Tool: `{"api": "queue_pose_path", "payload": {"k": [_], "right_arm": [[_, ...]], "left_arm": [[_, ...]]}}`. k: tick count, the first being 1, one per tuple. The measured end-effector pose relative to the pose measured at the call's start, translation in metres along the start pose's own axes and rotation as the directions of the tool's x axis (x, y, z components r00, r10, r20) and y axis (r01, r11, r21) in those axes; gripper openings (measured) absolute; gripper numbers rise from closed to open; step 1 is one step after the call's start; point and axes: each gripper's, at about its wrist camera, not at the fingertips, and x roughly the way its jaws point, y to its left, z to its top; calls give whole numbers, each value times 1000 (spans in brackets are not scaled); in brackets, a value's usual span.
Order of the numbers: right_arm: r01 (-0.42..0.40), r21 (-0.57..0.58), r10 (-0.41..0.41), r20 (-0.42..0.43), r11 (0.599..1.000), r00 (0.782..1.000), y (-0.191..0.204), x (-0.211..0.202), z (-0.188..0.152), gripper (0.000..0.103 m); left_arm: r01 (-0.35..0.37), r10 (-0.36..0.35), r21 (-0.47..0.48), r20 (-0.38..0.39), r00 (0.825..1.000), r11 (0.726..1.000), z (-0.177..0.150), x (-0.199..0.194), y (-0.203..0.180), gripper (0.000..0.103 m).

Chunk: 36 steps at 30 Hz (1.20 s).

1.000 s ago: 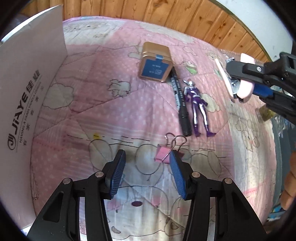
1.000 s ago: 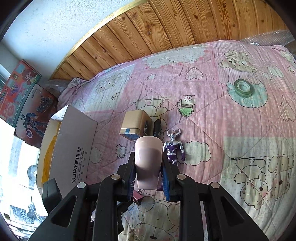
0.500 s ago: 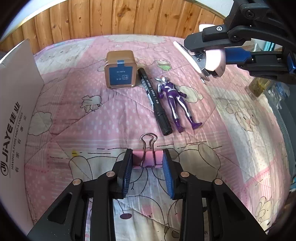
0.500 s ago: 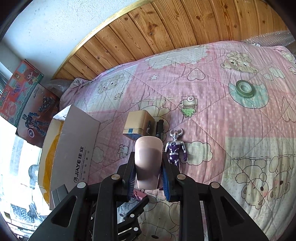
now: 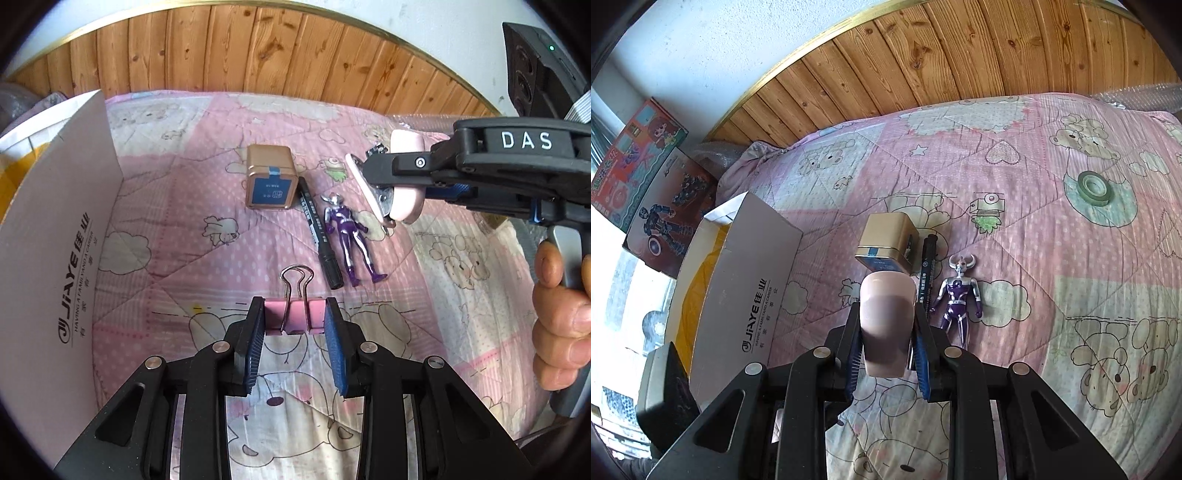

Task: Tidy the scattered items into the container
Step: 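Carry the binder clip and pink cylinder over the white box with both tools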

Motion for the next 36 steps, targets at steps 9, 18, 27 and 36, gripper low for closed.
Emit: {"api": "queue_pose_path", "payload": {"k": [9, 18, 27, 36], "right_arm": [[-11, -59, 11, -2, 998, 1000, 28, -5, -7, 26], [-42, -122, 43, 5, 992, 999, 66, -13, -14, 26], [-72, -163, 76, 22, 984, 997, 100, -26, -17, 26], [-92, -194, 102, 45, 977, 994, 130, -37, -19, 26]], "left_arm": [[10, -7, -45, 60, 998, 999, 9, -47, 17, 32], [13, -3, -107, 98, 995, 994, 13, -85, 45, 32], [26, -7, -146, 124, 992, 989, 17, -109, 59, 32], [16, 11, -178, 149, 989, 984, 16, -140, 85, 32]]}}
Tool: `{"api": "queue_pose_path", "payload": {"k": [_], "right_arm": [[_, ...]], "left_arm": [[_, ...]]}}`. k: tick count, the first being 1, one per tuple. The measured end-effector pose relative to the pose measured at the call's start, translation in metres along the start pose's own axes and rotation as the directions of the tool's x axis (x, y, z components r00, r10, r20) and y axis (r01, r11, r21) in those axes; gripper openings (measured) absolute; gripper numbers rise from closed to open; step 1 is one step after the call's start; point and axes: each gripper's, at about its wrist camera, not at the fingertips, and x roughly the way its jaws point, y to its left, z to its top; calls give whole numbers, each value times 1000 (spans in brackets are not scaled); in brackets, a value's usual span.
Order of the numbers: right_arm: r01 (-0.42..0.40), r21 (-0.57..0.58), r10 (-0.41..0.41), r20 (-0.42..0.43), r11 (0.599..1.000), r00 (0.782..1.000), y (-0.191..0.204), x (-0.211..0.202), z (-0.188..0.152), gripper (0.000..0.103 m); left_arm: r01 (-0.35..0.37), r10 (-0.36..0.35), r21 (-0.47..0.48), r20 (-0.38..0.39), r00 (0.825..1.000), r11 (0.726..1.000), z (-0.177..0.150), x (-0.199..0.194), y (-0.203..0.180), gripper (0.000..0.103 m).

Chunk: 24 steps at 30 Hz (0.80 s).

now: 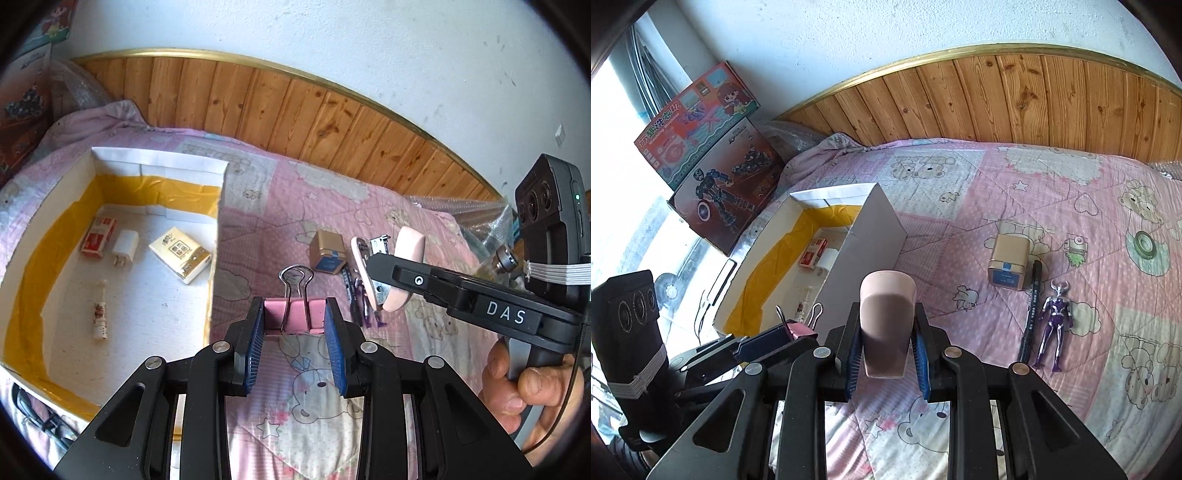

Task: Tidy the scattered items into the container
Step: 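Carry the binder clip and pink cylinder over the white box with both tools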

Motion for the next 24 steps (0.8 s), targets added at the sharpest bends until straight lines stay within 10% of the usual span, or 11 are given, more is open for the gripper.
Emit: {"api": "queue_pose_path", "payload": {"k": [24], "right_arm": [[-54, -66, 55, 9, 996, 998, 66, 15, 2, 26]], "left_arm": [[-98, 101, -148, 9, 995, 984, 16, -30, 106, 32]]}}
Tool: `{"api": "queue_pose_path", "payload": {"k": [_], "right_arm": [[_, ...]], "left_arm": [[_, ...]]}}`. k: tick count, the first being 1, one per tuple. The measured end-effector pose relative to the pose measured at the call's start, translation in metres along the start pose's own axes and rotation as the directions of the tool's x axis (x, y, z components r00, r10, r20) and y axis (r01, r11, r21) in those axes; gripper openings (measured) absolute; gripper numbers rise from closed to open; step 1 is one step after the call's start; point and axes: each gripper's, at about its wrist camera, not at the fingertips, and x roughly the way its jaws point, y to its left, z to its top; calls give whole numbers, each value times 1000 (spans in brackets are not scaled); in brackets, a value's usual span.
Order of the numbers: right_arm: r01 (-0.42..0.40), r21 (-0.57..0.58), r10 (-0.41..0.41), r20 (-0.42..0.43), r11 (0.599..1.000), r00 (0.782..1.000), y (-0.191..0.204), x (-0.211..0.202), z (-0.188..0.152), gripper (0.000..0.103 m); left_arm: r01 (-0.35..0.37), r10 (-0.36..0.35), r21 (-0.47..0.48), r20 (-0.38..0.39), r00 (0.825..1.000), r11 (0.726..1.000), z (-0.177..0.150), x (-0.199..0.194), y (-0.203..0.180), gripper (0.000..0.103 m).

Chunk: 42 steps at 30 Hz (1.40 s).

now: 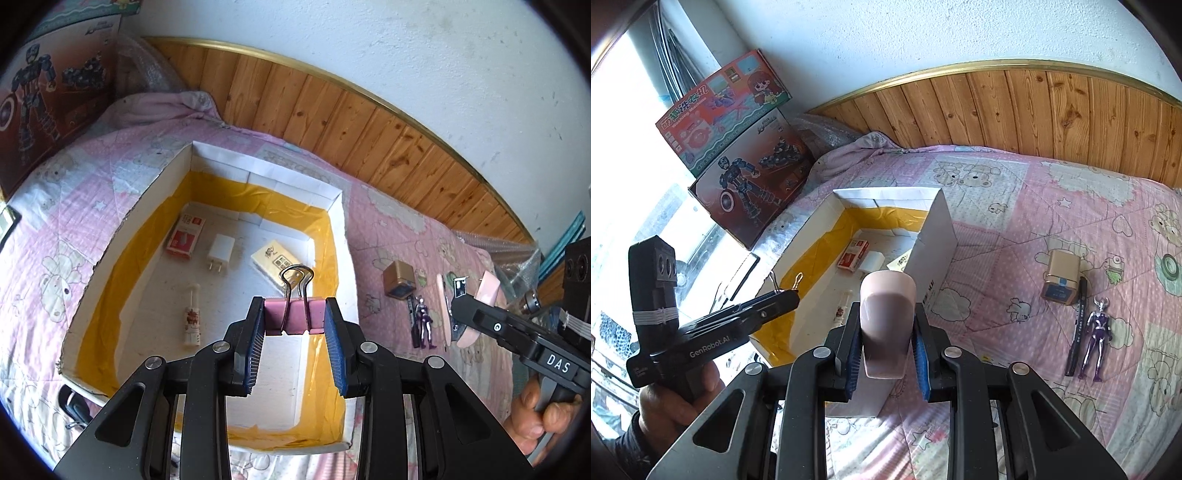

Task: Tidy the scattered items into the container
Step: 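Carry the binder clip and pink cylinder over the white box with both tools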

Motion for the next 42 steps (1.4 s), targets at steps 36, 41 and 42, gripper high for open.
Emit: {"api": "queue_pose_path", "payload": {"k": [36, 41, 42], "right_arm": [[74, -263, -107, -114, 962, 988, 80, 89, -10, 26], [101, -310, -158, -167, 946, 973, 83, 112, -8, 26], [104, -316, -167, -179, 943, 970, 83, 116, -6, 26]], "left_arm": [[44, -108, -321, -184, 977, 946, 17, 72, 70, 32], [87, -180, -418, -190, 965, 904, 15, 79, 79, 32], [87, -185, -435, -190, 964, 896, 14, 80, 81, 32]]}}
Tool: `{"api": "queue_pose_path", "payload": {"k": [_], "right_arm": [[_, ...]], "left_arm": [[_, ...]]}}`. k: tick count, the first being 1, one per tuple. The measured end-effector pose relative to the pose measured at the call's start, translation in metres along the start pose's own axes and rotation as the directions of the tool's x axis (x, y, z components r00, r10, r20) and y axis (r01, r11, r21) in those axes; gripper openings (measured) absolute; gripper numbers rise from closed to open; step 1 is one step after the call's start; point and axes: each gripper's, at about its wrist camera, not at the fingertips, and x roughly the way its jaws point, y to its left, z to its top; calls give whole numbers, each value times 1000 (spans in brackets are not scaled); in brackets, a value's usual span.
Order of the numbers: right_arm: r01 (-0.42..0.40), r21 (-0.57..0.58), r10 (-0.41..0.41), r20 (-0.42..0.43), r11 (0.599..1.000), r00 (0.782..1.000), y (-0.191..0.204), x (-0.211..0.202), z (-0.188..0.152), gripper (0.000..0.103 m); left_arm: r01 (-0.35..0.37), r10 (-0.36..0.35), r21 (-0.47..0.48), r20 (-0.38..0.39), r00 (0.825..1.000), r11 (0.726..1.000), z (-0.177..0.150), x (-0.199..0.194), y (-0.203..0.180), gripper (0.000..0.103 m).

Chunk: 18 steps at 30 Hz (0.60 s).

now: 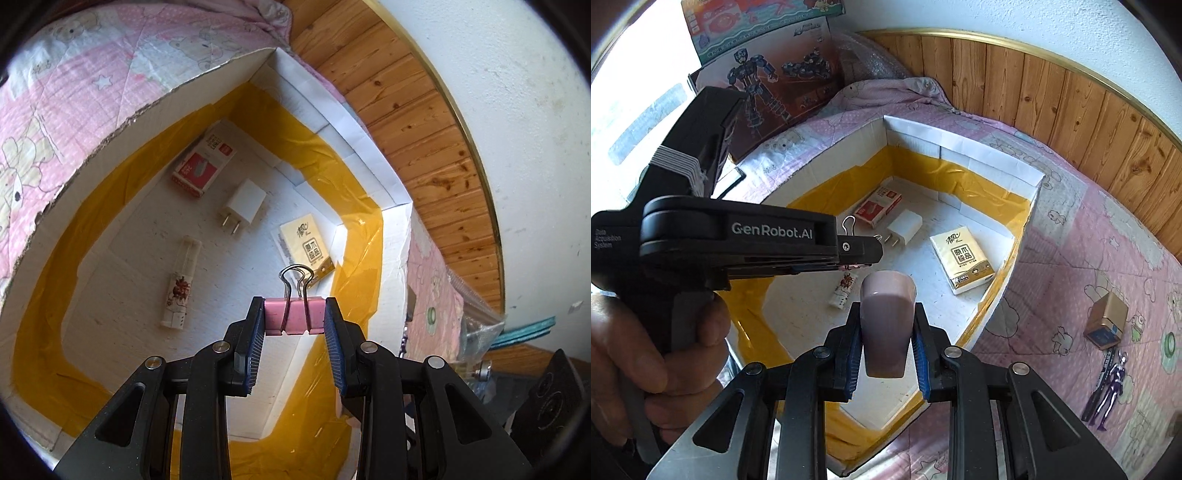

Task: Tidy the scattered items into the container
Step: 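Carry the binder clip and pink cylinder over the white box with both tools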

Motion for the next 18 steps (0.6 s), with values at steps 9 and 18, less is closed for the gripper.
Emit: {"api": "queue_pose_path", "payload": {"k": [9, 18], "right_arm": [[50, -36, -53, -89, 998, 995, -10, 20, 15, 26], [88, -113, -108, -176, 990, 978, -17, 47, 24, 26]], "left_arm": [[25, -27, -91, -15, 1000, 996, 5, 9, 8, 32], [4, -9, -167, -28, 1000, 986, 10, 19, 18, 32]]}}
